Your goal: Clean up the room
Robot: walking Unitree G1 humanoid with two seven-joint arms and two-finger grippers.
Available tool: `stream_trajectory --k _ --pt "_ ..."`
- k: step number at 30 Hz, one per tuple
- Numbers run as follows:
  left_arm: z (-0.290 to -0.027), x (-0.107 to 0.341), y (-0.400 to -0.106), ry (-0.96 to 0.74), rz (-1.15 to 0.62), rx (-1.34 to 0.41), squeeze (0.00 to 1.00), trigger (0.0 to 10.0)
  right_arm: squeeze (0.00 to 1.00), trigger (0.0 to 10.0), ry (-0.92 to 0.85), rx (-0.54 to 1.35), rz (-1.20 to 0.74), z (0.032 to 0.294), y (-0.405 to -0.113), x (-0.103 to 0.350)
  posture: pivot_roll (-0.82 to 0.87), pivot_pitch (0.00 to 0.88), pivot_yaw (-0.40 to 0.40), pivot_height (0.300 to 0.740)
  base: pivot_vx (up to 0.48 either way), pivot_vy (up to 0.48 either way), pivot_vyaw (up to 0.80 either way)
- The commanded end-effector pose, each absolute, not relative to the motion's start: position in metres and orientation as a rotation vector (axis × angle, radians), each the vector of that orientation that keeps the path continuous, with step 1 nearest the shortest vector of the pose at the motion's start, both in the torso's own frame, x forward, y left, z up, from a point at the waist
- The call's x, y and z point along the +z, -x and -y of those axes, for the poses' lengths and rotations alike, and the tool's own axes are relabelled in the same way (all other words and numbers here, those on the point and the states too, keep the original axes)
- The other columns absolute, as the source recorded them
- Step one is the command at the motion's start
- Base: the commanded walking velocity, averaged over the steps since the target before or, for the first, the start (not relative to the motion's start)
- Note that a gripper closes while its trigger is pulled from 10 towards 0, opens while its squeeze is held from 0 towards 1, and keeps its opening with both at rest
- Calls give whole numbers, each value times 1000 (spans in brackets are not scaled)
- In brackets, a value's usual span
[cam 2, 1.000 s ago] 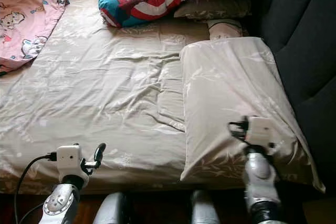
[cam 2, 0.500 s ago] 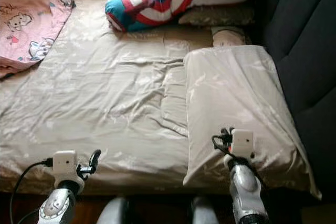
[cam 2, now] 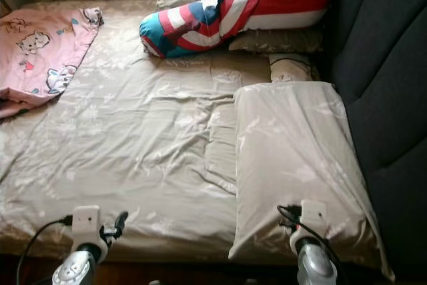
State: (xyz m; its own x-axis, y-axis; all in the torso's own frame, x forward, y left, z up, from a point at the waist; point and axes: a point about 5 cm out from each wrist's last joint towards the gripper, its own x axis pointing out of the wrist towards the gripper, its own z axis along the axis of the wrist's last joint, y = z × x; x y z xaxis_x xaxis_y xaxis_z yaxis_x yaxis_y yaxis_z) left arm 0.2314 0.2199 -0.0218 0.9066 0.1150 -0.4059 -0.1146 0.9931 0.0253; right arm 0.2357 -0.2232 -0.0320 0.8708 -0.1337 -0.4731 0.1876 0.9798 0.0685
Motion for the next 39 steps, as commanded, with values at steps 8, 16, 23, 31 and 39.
stream_trajectory --k 8,16,23,31,39 --pt "-229 -57 -200 -38 -665 147 0 10000 0 10000 -118 -120 -642 209 -209 -58 -86 114 47 740 0 0 0" --pt "-221 -69 -189 -48 -752 135 0 10000 0 10000 -107 -144 -744 210 -189 -72 -85 106 45 740 0 0 0" --pt "-222 -71 -185 -51 -773 136 0 10000 0 10000 -119 -186 -792 209 -177 -79 -91 96 50 740 0 0 0" --pt "-221 -74 -180 -61 -797 126 0 10000 0 10000 -113 -174 -815 202 -175 -81 -97 85 58 740 0 0 0" --pt "-222 -77 -175 -60 -809 137 0 10000 0 10000 -78 -177 -839 204 -171 -83 -97 84 58 740 0 0 56"
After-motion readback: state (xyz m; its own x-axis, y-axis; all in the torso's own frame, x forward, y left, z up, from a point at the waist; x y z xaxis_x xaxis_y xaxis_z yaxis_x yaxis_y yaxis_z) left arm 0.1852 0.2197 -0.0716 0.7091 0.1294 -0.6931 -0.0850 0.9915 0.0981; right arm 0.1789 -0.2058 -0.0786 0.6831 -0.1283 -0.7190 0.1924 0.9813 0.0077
